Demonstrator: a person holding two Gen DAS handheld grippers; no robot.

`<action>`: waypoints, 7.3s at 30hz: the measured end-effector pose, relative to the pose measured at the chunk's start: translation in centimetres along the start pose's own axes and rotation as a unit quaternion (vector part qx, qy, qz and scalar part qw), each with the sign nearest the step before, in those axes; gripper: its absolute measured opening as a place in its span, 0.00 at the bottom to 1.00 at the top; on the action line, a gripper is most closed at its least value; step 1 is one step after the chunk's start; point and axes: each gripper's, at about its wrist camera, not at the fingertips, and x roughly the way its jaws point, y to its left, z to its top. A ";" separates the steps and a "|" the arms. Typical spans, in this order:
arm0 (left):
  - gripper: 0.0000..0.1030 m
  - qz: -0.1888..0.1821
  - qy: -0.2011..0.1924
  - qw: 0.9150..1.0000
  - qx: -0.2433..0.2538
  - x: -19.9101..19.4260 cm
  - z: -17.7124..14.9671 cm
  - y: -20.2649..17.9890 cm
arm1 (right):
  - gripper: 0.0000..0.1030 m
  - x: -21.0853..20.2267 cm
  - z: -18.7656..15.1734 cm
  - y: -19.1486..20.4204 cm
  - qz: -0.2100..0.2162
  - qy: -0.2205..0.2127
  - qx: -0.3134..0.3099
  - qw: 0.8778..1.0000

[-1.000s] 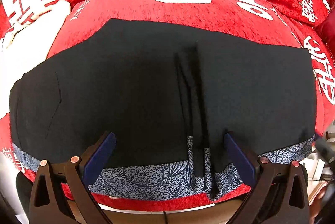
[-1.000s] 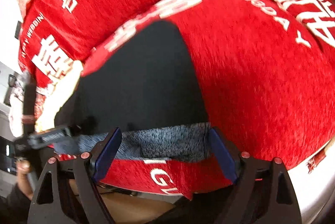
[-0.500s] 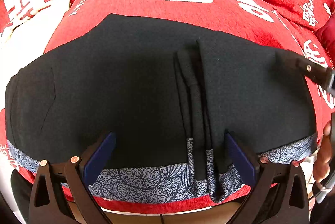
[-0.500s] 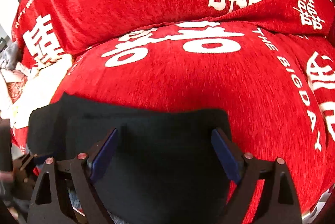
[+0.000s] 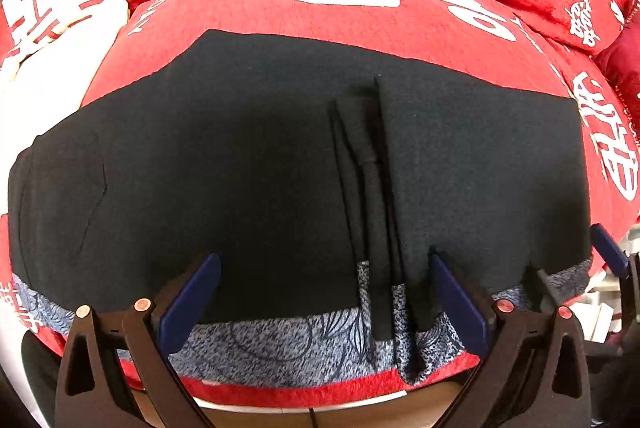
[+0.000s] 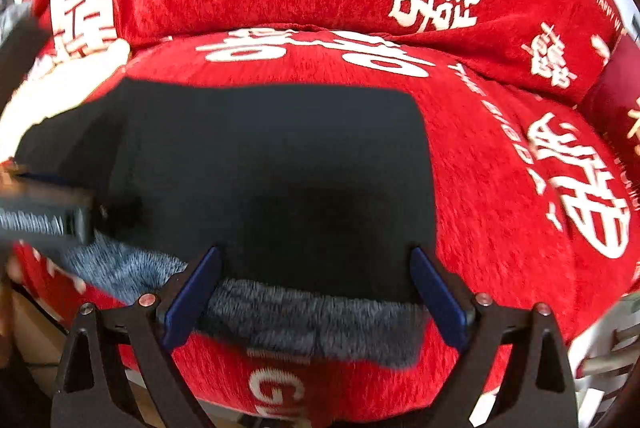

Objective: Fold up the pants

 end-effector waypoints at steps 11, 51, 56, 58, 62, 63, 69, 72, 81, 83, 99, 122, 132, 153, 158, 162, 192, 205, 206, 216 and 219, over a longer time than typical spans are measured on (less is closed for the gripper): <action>0.99 0.016 -0.017 0.999 -0.042 -1.7 -0.5 3.9 | 0.94 1.3 4.1 3.2 0.011 0.003 0.005 1.000; 1.00 0.055 -0.053 0.989 -0.129 -1.7 -2.5 31.9 | 0.98 0.4 8.4 18.1 0.040 -0.005 -0.130 0.991; 1.00 0.032 -0.057 0.990 -0.123 -0.7 -2.6 32.3 | 0.98 1.0 11.5 25.2 0.116 -0.022 -0.240 0.964; 1.00 -0.006 -0.054 0.989 -0.139 -0.4 -2.9 33.3 | 0.98 2.0 12.8 28.1 0.143 -0.016 -0.284 0.948; 1.00 -0.037 -0.059 0.989 -0.130 -0.8 -3.9 33.5 | 0.98 5.1 14.3 32.4 0.184 0.027 -0.339 0.922; 1.00 -0.045 -0.063 0.989 -0.123 -1.0 -4.3 33.7 | 0.98 5.9 14.7 33.3 0.200 0.043 -0.345 0.916; 1.00 -0.138 -0.086 0.978 -0.134 -1.9 -6.7 36.3 | 0.98 7.8 15.3 38.5 0.271 0.081 -0.395 0.874; 1.00 -0.185 -0.101 0.965 -0.153 -1.8 -7.3 37.7 | 0.98 7.9 15.1 41.3 0.296 0.090 -0.440 0.843; 1.00 -0.278 -0.142 0.929 -0.200 -1.9 -9.3 40.6 | 0.80 9.2 15.6 46.4 0.336 0.145 -0.510 0.778; 1.00 -0.282 -0.145 0.927 -0.200 -2.3 -9.7 40.8 | 0.69 8.7 15.5 46.2 0.324 0.134 -0.520 0.779; 1.00 -0.377 -0.140 0.914 -0.060 -2.9 -6.8 38.0 | 0.23 -4.0 14.5 40.3 0.327 -0.061 -0.556 0.762; 0.27 -0.161 -0.033 0.985 -0.043 -6.1 -4.8 30.9 | 0.71 7.9 13.9 19.4 0.241 0.098 0.048 0.964; 0.25 -0.113 -0.036 0.992 -0.030 -9.8 -3.2 26.4 | 0.80 2.4 3.8 20.1 0.223 0.062 -0.041 0.972; 0.24 -0.100 -0.074 0.992 0.024 -15.1 -0.5 17.9 | 1.00 -0.9 6.6 15.3 0.173 -0.006 -0.065 0.983; 0.24 -0.110 -0.082 0.990 0.031 -15.9 -0.5 16.7 | 1.00 2.4 10.0 12.9 0.057 0.011 -0.069 0.996; 0.24 -0.111 -0.088 0.989 0.047 -16.7 -0.2 15.0 | 1.00 6.0 10.0 15.3 0.005 0.050 -0.126 0.991; 0.23 -0.062 -0.042 0.975 0.209 -13.4 4.0 -12.7 | 1.00 0.1 2.0 -9.9 -0.119 -0.021 0.094 0.988; 0.66 0.010 0.033 0.973 0.230 -2.9 3.6 -19.2 | 1.00 0.6 -2.2 -13.2 -0.086 -0.010 0.149 0.985; 0.71 0.006 0.032 0.971 0.239 -3.3 3.3 -19.6 | 1.00 0.5 -2.4 -13.2 -0.077 -0.011 0.146 0.986; 0.77 -0.105 -0.014 0.968 0.227 -11.8 2.9 -15.8 | 1.00 -0.6 -3.0 -14.2 -0.070 -0.011 0.144 0.987; 0.91 -0.061 -0.058 0.977 0.195 -12.6 3.3 -11.6 | 1.00 -2.4 -2.9 -16.5 -0.020 -0.034 0.196 0.980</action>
